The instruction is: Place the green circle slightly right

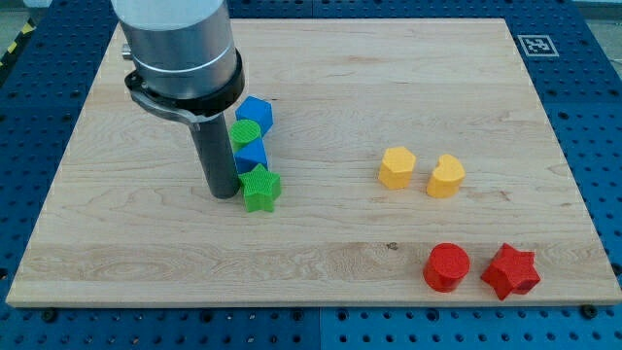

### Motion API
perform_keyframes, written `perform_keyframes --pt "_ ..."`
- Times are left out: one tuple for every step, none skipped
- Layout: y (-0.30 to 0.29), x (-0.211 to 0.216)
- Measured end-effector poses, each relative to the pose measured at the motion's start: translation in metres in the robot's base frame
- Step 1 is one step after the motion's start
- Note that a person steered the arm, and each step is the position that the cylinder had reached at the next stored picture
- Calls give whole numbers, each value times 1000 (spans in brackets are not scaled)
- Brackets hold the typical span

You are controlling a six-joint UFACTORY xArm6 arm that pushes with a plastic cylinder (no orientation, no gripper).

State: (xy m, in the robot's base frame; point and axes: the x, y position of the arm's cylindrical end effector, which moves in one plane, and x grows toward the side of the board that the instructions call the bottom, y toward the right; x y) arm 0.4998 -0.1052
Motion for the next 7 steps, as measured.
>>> perform_keyframes --pt "-42 -27" --pt "-49 -43" --pt "-49 -44" --pt "-49 -50" --pt "-46 -50" --pt "-33 -52" --pt "-22 -52"
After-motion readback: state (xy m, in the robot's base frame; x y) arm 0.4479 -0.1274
